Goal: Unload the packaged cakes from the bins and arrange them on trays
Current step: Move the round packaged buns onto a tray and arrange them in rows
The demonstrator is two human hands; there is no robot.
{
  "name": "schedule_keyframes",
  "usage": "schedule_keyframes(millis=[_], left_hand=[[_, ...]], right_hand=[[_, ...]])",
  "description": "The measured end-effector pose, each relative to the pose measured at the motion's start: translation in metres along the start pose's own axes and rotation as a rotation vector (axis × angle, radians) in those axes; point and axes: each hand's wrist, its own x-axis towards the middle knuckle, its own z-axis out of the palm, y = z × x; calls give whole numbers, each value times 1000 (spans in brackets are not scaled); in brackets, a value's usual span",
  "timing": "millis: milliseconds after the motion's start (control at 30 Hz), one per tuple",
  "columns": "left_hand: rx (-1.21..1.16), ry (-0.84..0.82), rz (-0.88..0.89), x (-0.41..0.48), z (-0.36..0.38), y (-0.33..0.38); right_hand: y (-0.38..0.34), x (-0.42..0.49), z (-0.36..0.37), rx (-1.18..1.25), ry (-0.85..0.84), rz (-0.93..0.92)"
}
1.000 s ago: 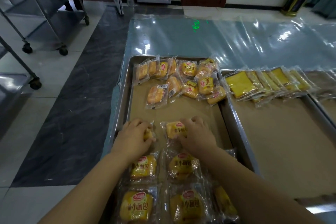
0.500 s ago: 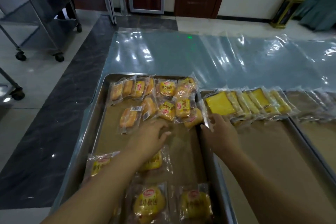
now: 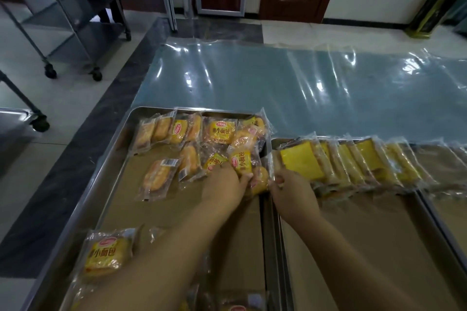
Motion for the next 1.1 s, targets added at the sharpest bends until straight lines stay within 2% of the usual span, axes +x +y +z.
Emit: schedule_keyframes(millis=[133,300,433,667,900,1100], left_hand=[[-185,4,-30,-3,-1,-4],[-445,56,55,-30,-19,-20],[-557,119,99,-55,-35,-48],[-648,51,134,-86,-54,-96],[-797,17,90,-94,-71,-136],[-815,-15,67,-93,-74,-156]], right_hand=[[4,-3,-1,124,33,33],[4,-13,-2,338,92,119],[4,-29,-4,482,131,153],[-12,-56,-8,711,123,133],[-51,-61,-17,556,-145,-114],[-72,-58,6,-78,-495,-313]])
